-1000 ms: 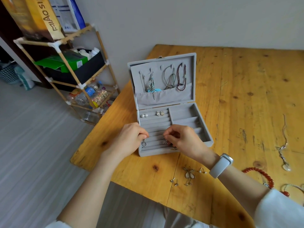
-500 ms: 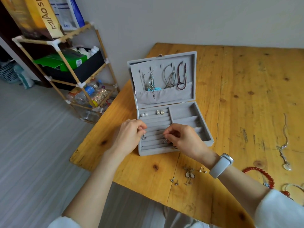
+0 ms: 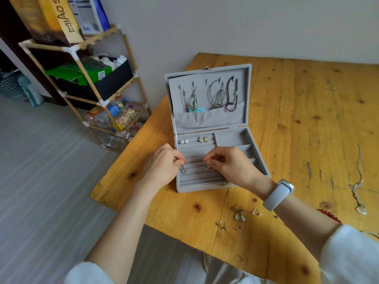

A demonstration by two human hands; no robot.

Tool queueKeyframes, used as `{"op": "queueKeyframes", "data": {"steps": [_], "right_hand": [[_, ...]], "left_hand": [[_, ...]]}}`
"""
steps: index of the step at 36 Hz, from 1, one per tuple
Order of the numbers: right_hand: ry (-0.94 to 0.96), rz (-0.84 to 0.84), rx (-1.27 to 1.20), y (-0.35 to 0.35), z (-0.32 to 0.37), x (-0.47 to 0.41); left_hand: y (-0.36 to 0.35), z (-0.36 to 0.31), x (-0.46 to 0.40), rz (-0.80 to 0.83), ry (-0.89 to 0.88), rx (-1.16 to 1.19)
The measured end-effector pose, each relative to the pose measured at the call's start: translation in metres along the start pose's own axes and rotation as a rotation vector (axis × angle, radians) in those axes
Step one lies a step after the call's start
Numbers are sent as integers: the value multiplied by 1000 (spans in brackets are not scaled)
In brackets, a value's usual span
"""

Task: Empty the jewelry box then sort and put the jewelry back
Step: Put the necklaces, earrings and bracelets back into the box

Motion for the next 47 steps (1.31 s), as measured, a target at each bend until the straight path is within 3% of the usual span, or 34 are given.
{"op": "queueKeyframes", "data": {"steps": [16, 33, 47], "right_hand": [[39, 144, 89, -21, 18, 1], [22, -66, 233, -36, 14, -23], [27, -125, 362, -42, 19, -28]], "left_hand": [[-7, 6, 27, -248, -66, 100], [-10, 9, 37, -263, -105, 45], [-12, 12, 39, -323, -130, 48]]}}
Point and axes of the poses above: each hand's wrist, its own x-axis away from the middle knuckle, its own y-axis out of the back of the hand, z = x × y, the point moved 6 cm from there along -x, towards the middle knuckle, and after that the axes turned 6 degrees about -y, right-handed, at the moved point
